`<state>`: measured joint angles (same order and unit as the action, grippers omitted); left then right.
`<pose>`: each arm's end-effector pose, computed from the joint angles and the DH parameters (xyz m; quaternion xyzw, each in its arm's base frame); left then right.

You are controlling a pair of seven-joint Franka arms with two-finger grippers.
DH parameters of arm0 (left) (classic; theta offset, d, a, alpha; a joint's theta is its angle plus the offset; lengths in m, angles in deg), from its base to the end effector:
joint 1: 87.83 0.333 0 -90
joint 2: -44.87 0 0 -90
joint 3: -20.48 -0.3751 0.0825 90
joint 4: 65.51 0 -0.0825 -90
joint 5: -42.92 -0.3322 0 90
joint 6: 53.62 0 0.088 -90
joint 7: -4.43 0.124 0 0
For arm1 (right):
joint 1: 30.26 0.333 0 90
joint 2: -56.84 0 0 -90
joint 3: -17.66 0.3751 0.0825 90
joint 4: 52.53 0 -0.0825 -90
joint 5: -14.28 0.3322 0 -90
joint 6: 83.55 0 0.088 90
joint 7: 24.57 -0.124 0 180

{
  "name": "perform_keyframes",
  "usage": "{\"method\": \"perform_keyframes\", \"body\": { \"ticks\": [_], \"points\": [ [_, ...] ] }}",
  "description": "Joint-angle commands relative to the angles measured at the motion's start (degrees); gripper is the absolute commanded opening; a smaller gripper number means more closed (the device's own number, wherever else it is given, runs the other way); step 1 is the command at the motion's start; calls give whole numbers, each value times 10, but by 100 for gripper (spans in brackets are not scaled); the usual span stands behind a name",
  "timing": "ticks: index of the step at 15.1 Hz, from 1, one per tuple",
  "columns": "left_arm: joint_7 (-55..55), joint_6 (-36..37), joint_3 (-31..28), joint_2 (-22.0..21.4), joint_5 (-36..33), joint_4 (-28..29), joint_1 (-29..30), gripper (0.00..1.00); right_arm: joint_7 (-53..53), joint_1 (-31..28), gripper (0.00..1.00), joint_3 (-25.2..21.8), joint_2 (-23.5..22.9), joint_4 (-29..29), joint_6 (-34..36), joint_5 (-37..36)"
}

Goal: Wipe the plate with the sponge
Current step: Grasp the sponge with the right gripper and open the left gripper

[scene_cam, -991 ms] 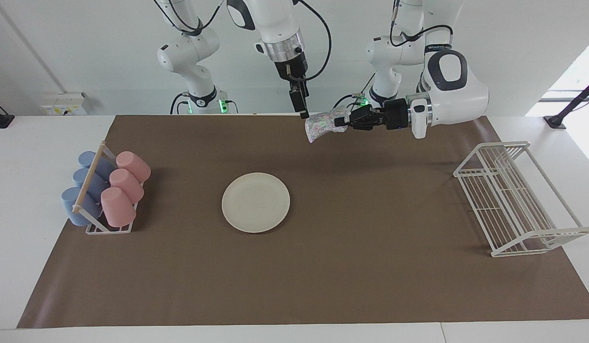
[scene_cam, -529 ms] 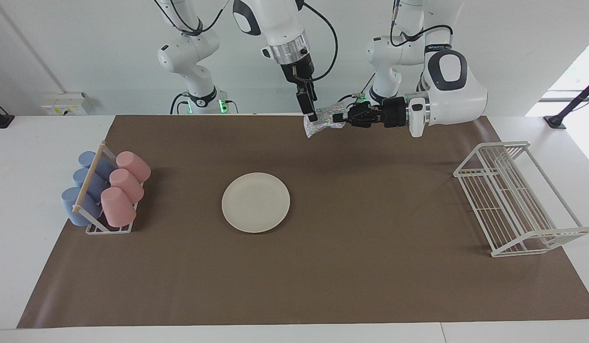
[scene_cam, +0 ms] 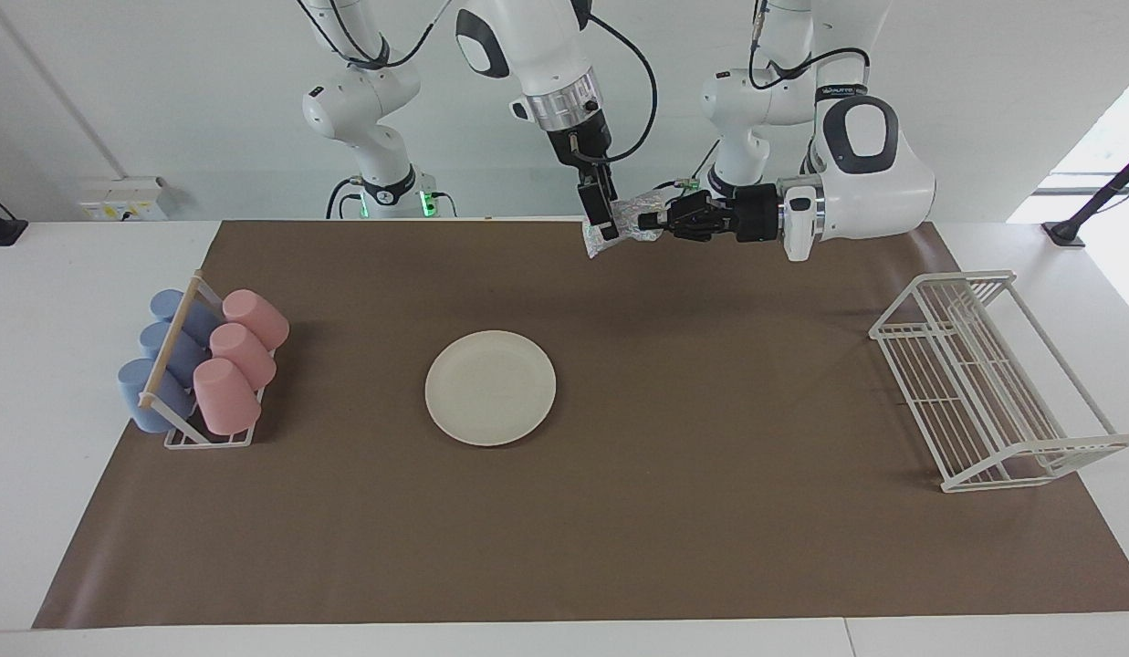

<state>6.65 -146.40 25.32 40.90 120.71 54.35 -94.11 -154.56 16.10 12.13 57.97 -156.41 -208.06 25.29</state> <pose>0.4332 -0.2056 0.5775 0.7772 0.0662 -0.2020 0.5922 0.4064 0.3636 0.6352 -0.6691 0.7136 0.0735 0.1943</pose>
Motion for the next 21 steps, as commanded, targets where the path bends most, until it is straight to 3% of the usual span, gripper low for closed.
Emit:
{"method": "perform_keyframes", "body": {
  "ticks": [1, 7, 8, 9, 10, 14, 17, 19, 21],
  "points": [
    [11, 11, -5, -14, 5, 16, -1, 0, 6, 0, 0, 1, 4, -4, -5, 8],
    [11, 11, -5, -14, -7, 13, -6, 0, 14, -1, 0, 1, 4, -4, -4, 8],
    [9, 9, -5, -17, -16, 12, -7, 5, 16, -1, 0, 1, 4, -4, -4, 8],
    [4, 8, -5, -20, -19, 12, -8, 64, 18, -1, 0, 1, 4, -4, -4, 8],
    [1, 8, -5, -22, -20, 12, -7, 100, 21, -1, 0, 0, 4, -4, -3, 8],
    [-23, 6, -5, -26, -87, -1, -2, 100, 61, -8, 0, 0, 10, -22, 7, 1],
    [-32, 0, -5, -24, -194, -16, 0, 100, 191, -44, 0, -1, 28, -83, 3, -1],
    [-41, -16, -5, -24, -267, -23, 0, 100, 254, -68, 0, 0, 6, -99, -20, 0],
    [-39, -29, -5, -24, -346, -24, 0, 100, 299, -82, 0, 0, -33, -129, -90, 0]
  ]
}}
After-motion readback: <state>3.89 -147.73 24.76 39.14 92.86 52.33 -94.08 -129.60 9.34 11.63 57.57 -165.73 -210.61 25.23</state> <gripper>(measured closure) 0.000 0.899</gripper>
